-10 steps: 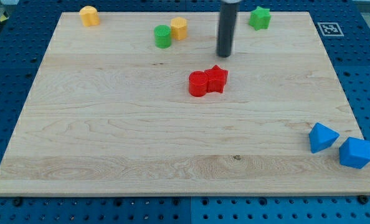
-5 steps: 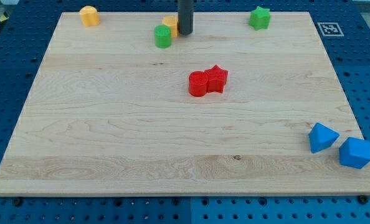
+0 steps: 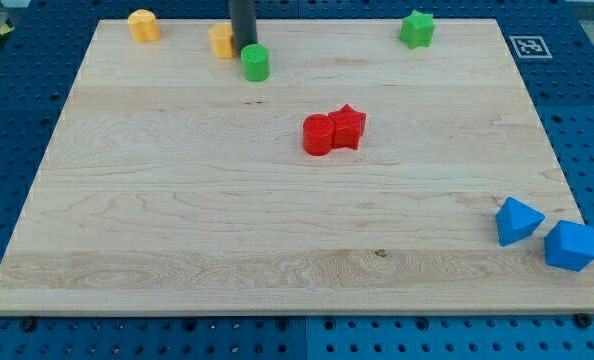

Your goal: Move the green circle to the top center

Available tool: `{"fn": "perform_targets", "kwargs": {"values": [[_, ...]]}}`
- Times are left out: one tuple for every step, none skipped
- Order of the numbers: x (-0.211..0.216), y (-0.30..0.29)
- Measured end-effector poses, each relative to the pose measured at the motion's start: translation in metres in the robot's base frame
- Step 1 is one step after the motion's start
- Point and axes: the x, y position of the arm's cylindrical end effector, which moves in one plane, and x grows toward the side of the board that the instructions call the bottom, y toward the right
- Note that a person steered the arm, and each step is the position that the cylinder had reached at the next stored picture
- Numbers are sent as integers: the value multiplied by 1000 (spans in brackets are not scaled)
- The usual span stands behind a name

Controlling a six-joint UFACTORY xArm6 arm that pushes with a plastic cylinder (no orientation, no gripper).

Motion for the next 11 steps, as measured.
{"fn": "perform_targets", "kwargs": {"values": [[0, -28], [0, -46], [0, -54], [1, -44], [0, 0], [-10, 7], [-21, -11], [-30, -31], [-30, -45], [-30, -59], [-31, -62]]}}
